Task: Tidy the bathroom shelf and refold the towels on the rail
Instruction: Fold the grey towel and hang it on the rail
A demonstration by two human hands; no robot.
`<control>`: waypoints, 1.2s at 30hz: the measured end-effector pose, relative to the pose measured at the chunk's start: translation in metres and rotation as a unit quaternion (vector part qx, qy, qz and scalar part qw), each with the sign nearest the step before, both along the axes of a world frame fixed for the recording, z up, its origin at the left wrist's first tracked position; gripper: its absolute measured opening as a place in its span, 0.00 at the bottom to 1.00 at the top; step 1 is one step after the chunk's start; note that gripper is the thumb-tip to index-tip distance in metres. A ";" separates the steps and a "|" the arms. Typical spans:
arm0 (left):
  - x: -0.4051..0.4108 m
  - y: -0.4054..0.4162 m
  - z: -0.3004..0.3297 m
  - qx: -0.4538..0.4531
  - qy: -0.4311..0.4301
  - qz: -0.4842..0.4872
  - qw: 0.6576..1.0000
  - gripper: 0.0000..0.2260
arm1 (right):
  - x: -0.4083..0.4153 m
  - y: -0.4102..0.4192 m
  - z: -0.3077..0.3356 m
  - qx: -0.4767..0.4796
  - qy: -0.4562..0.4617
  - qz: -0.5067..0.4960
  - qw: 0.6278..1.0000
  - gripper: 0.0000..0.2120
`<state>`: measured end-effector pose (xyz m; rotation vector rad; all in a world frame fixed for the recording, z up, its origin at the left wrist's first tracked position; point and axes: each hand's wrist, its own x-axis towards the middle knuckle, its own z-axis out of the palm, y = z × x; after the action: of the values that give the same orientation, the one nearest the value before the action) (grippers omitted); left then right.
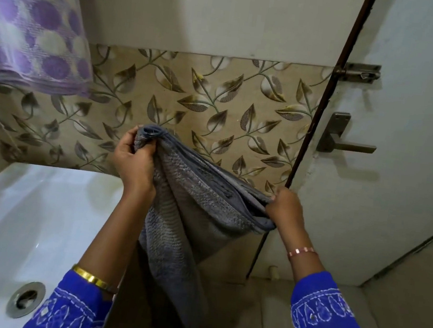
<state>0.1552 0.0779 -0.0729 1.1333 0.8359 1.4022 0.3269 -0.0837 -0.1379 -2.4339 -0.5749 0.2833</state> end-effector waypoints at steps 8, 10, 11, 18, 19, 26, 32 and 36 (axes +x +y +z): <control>-0.005 -0.001 -0.007 0.040 0.018 -0.011 0.999 0.13 | 0.022 -0.013 0.001 0.253 0.311 -0.072 0.913 0.11; -0.008 0.004 -0.010 0.038 0.026 -0.006 0.999 0.13 | 0.025 -0.017 0.012 0.234 0.290 -0.045 0.927 0.13; -0.010 0.006 -0.012 0.034 0.031 -0.004 0.999 0.13 | 0.027 -0.018 0.017 0.226 0.272 -0.030 0.935 0.12; -0.009 0.002 -0.026 -0.003 0.055 -0.040 0.998 0.15 | 0.030 -0.018 0.030 0.055 -0.050 0.101 0.992 0.11; -0.007 0.001 -0.025 0.005 0.067 -0.068 0.995 0.14 | 0.025 -0.017 0.032 0.087 -0.071 0.131 0.985 0.11; 0.012 -0.015 -0.002 0.075 0.106 -0.151 0.980 0.13 | -0.040 0.010 0.026 0.284 0.163 0.297 0.897 0.06; 0.003 0.006 0.007 0.049 0.056 -0.084 0.994 0.11 | -0.046 0.016 -0.010 0.064 0.067 0.315 0.945 0.27; -0.008 0.024 0.006 0.043 0.055 -0.034 0.997 0.12 | -0.032 0.021 -0.009 -0.031 0.050 0.313 0.948 0.14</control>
<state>0.1476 0.1024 -0.0673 1.3035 0.8123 1.3400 0.2952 -0.0627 -0.1474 -2.2125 -1.3003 0.6856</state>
